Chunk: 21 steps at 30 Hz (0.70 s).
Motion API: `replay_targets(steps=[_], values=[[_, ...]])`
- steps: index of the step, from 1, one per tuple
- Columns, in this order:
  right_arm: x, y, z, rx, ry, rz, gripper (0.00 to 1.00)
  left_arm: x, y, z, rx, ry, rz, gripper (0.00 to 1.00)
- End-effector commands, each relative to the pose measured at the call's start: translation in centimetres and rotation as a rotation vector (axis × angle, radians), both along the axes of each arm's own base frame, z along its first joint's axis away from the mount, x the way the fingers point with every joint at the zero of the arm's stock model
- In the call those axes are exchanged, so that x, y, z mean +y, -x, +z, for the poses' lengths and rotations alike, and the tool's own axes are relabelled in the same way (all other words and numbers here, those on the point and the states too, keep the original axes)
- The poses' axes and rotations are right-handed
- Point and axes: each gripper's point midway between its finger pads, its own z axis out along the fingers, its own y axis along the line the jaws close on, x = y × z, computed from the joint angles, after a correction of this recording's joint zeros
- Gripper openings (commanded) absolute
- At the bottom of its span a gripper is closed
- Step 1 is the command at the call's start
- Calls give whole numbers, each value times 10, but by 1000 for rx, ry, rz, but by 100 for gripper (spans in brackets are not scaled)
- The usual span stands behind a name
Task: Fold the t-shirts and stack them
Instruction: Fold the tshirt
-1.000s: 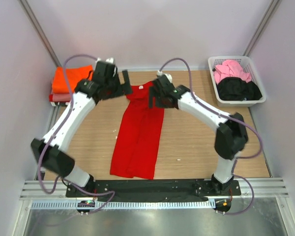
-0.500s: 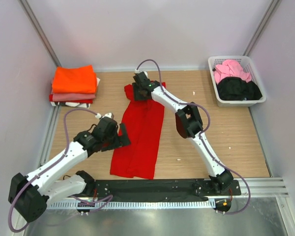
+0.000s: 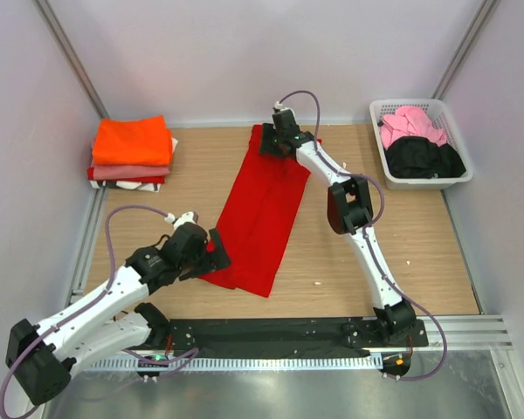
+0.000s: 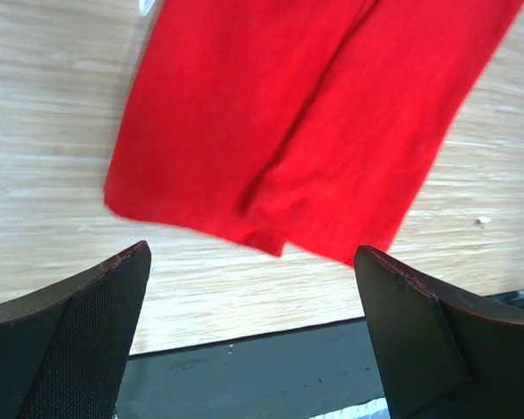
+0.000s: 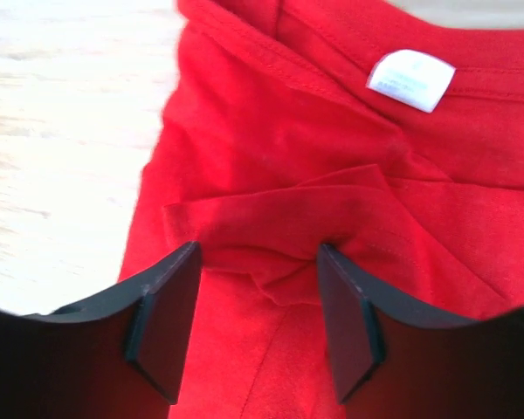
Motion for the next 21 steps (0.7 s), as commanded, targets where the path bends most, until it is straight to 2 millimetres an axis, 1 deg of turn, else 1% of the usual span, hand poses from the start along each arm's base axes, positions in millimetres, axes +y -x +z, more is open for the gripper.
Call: replay_targets(steps=[1,2,4,5,6,7,8,9,10,11,12,13,14,15,16,17,18,19,20,21], values=[[18,13,-39,63,-35,88,64,8,0,-13,15,-42,61,100],[22,12,-37,56,-51,106,67,8,0,-16,24,-53,62,100],[33,13,-23,27,-83,166,76,8,-2,-21,32,-85,64,100],[35,12,-4,-3,-95,183,79,6,-4,-19,23,-87,63,100],[39,14,9,-25,-95,216,84,5,-7,-19,11,-97,67,100],[40,13,29,-58,-101,227,86,3,-8,-18,4,-102,62,100],[40,17,60,-100,-105,237,87,4,-10,-21,7,-118,62,100],[38,18,83,-134,-109,240,91,4,-13,-23,2,-130,67,100],[35,18,102,-171,-106,240,91,4,-16,-22,-4,-140,69,100],[30,25,103,-161,-91,234,93,6,-16,-25,6,-161,73,100],[24,32,154,-233,-108,226,95,7,-18,-26,7,-170,79,100],[17,35,169,-261,-102,201,96,8,-20,-26,1,-179,90,100],[6,45,162,-235,-77,183,96,9,-22,-28,-2,-190,98,100],[-2,51,170,-242,-66,154,97,9,-24,-28,-10,-194,102,100],[-20,59,200,-284,-48,91,97,11,-28,-28,-23,-211,114,100],[-38,67,179,-237,5,34,97,13,-30,-28,-26,-219,119,100],[-51,72,176,-224,32,-11,97,13,-32,-30,-26,-230,117,100],[-68,81,186,-230,46,-51,97,15,-35,-30,-29,-241,124,100],[-84,90,157,-170,88,-83,97,18,-37,-31,-30,-253,132,100],[-94,95,149,-144,97,-105,96,23,-42,-33,-25,-258,148,100]])
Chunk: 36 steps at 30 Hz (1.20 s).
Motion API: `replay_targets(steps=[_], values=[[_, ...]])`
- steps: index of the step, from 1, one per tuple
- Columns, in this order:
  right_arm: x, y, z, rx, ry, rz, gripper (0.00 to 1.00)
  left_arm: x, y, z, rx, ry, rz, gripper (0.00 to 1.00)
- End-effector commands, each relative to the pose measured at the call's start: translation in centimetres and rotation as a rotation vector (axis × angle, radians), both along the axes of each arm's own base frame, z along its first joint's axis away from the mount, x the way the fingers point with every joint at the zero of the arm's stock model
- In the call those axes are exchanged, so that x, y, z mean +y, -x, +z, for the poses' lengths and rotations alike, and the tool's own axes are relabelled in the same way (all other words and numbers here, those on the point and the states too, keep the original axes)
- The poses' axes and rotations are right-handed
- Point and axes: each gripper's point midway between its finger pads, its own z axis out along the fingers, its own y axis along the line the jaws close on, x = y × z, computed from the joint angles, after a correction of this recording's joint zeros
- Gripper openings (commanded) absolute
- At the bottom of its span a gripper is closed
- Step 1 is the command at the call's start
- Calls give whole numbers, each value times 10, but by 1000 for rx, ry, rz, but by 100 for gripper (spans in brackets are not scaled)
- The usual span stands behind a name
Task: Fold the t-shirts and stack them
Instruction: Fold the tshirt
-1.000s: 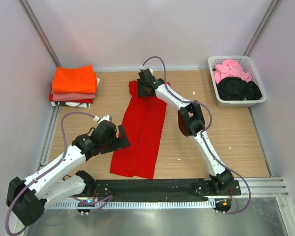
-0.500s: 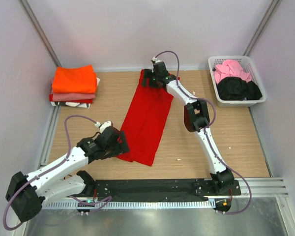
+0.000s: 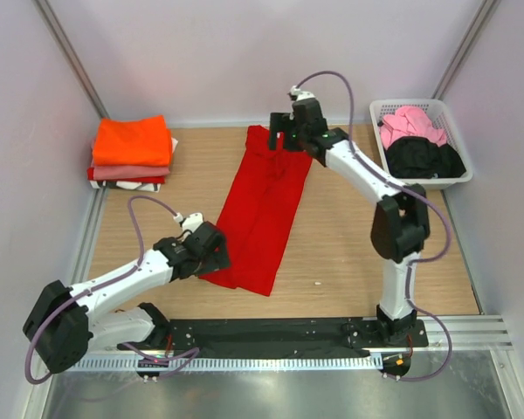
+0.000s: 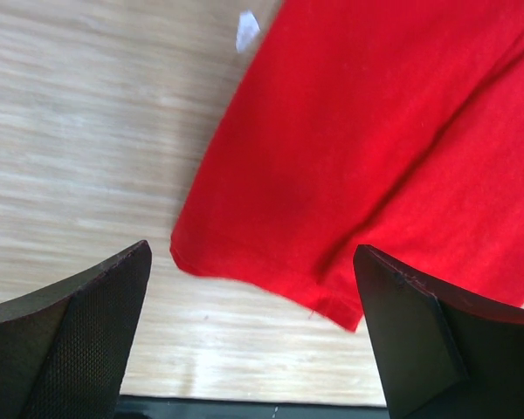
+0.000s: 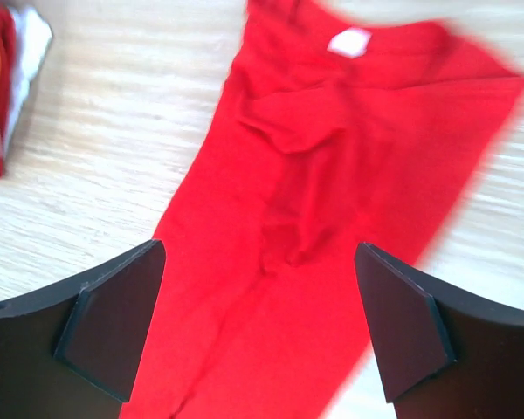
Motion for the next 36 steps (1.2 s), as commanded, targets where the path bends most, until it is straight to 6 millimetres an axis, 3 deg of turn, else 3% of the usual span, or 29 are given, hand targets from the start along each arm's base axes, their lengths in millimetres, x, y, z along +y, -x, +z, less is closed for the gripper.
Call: replay_targets(steps=[1,2,5,9,15,22,25,26,30,32,34,36], values=[[-66,7,-2,6,57,-185,94,6,-33,14,-95,-2,63,98],[-71,16,-23,69,47,-178,92,4,-34,13,-85,20,56,94],[-91,26,-61,187,-3,-181,83,8,-49,18,-124,46,56,91],[-95,26,-95,276,-79,-176,69,14,-64,14,-129,91,79,81],[-93,16,-133,353,-75,-179,60,7,-61,-16,-57,116,69,75],[-85,0,-148,365,-87,-171,53,3,-52,-41,12,127,71,63],[-86,0,-155,383,-82,-171,42,-1,-43,-49,39,157,66,53],[-85,0,-156,384,-81,-167,32,-2,-42,-50,41,168,66,50],[-87,-6,-161,382,-58,-171,6,-5,-22,-63,88,215,65,19],[-86,-17,-160,369,-47,-163,1,-10,-14,-65,102,239,52,0],[-82,-29,-154,348,-49,-145,1,-13,-7,-66,112,264,59,0],[-80,-31,-171,385,-32,-124,1,-22,6,-67,132,291,51,0]])
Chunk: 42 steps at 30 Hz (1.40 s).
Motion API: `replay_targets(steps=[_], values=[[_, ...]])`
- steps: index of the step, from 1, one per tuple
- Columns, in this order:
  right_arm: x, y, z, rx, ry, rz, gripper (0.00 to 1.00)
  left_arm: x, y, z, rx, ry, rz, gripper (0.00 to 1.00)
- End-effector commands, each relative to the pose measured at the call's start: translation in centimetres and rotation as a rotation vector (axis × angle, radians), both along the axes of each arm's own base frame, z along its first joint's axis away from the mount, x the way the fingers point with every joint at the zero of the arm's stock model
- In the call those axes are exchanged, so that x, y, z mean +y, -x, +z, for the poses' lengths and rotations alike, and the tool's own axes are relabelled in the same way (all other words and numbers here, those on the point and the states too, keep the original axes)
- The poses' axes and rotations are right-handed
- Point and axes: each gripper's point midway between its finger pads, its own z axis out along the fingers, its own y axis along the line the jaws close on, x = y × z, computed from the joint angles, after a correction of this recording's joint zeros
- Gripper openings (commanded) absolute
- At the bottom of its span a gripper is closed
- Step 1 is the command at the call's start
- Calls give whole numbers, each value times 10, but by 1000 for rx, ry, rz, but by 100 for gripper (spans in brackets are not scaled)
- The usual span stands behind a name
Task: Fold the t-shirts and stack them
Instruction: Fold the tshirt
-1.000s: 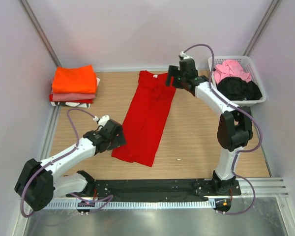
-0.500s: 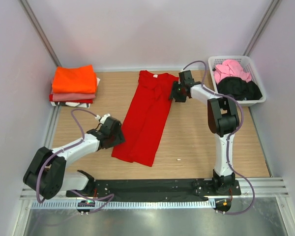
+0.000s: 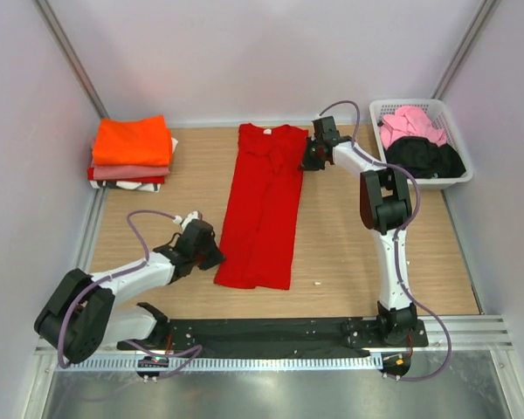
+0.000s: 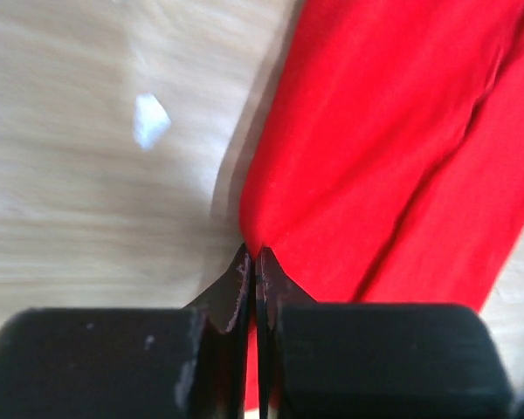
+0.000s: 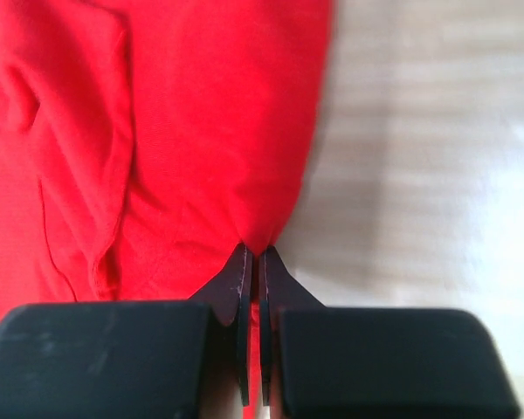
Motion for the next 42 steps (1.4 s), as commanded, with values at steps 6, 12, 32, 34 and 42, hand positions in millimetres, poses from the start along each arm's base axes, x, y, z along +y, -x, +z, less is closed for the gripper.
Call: replay_targets(steps=[6,12,32,34,42], values=[[-2,-14,-31,40,65,33,1,-7,65,-22,154,23,-53,0],[-6,-7,-33,55,76,23,38,-3,62,-13,144,-20,-60,42],[16,243,45,44,-95,26,69,-1,59,44,46,-1,-100,100],[31,293,26,106,-140,66,66,-1,61,39,49,6,-105,100],[31,369,-1,153,-120,85,60,-2,67,29,60,26,-106,97]])
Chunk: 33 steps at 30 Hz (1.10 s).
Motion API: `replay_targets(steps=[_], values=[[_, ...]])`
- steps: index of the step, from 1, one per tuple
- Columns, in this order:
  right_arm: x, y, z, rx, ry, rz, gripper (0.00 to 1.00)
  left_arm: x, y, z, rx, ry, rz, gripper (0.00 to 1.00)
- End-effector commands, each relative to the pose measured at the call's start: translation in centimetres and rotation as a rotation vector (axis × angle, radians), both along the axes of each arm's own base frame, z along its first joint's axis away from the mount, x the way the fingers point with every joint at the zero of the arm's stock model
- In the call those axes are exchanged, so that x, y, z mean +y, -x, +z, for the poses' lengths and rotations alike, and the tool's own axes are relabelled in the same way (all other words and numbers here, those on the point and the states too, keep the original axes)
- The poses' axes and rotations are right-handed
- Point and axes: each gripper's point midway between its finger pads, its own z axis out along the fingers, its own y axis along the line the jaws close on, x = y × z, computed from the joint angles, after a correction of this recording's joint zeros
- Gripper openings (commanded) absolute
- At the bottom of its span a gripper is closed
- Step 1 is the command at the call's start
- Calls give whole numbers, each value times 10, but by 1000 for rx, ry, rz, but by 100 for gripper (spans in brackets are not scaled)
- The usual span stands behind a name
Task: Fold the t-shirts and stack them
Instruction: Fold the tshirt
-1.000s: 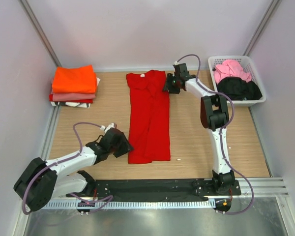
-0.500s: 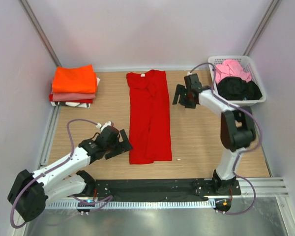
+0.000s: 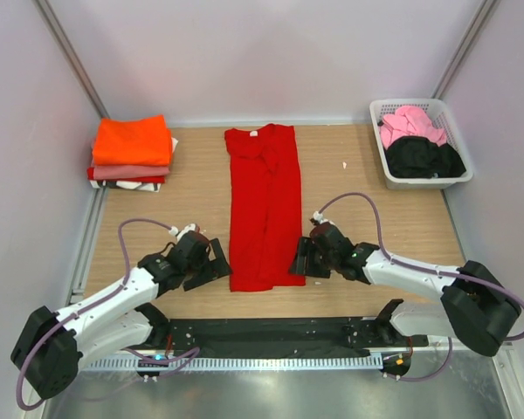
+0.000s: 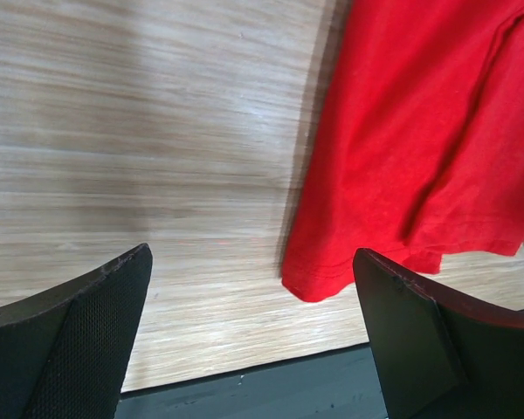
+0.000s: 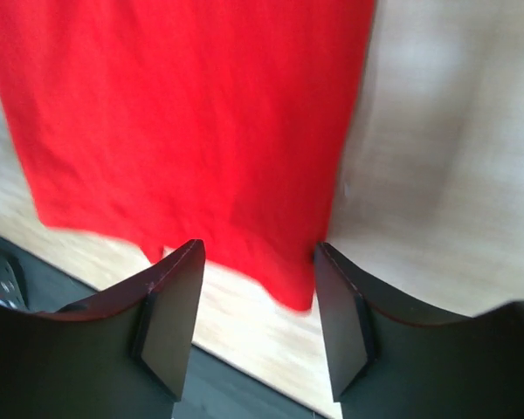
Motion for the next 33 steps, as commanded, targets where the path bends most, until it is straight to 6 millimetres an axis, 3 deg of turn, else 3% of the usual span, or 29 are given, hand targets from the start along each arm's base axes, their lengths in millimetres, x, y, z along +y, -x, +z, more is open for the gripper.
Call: replay_targets(steps=[1,8,12,17,19,21,23,33], values=[[-11,18,-12,40,19,-74,58,-6,-1,1,-22,34,-6,98],[-18,37,-15,61,25,-70,50,-9,1,2,-26,60,-9,95],[-31,32,-28,34,86,-115,49,-9,1,-1,-25,62,-3,94],[-30,28,-40,34,105,-116,44,-12,3,-7,-9,56,-15,87],[-30,30,-46,47,120,-110,35,-14,4,-9,-7,59,-22,80],[-32,30,-49,55,135,-109,14,-15,7,-13,3,55,-26,75],[-35,31,-50,54,144,-116,2,-16,8,-16,10,56,-24,72],[-44,33,-44,30,135,-145,1,-36,19,-37,49,57,-74,48]])
